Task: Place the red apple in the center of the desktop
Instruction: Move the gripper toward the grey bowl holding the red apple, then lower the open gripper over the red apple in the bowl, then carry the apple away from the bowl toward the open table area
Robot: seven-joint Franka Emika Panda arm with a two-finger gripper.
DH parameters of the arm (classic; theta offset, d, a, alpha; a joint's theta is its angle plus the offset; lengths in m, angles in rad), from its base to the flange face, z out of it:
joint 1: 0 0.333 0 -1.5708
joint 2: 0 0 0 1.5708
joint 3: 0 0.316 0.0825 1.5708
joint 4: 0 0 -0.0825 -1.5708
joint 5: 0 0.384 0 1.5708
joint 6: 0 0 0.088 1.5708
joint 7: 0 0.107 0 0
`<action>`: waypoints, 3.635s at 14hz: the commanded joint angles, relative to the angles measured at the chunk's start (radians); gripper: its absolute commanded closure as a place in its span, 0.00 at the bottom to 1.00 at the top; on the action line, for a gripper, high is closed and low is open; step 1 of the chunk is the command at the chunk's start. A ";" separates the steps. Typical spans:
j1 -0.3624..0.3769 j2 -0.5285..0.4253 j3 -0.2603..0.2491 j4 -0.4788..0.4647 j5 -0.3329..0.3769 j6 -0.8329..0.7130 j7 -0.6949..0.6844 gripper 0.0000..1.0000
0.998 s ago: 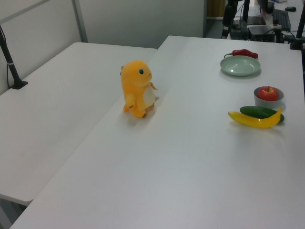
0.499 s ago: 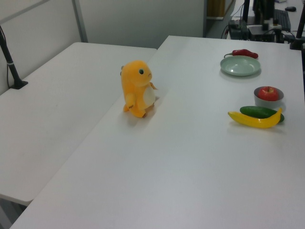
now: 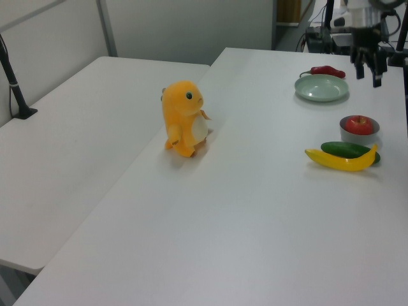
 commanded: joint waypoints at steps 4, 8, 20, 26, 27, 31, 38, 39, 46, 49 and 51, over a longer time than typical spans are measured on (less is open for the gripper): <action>0.000 -0.030 0.004 -0.248 -0.090 0.294 -0.009 0.00; -0.001 0.016 0.004 -0.312 -0.131 0.450 -0.005 0.00; 0.013 0.064 0.007 -0.357 -0.140 0.553 0.028 0.21; 0.011 0.060 0.007 -0.351 -0.140 0.541 0.028 0.87; 0.010 0.055 0.007 -0.349 -0.140 0.535 0.029 0.88; 0.011 0.018 0.015 -0.216 -0.133 0.333 0.032 0.87; 0.011 0.254 0.090 0.474 0.042 -0.177 0.181 0.87; 0.013 0.280 0.093 0.520 0.054 -0.181 0.221 0.87; 0.048 0.526 0.107 0.688 0.076 -0.079 0.474 0.87; 0.049 0.625 0.108 0.686 0.074 0.061 0.546 0.86; 0.048 0.674 0.122 0.671 0.073 0.163 0.560 0.86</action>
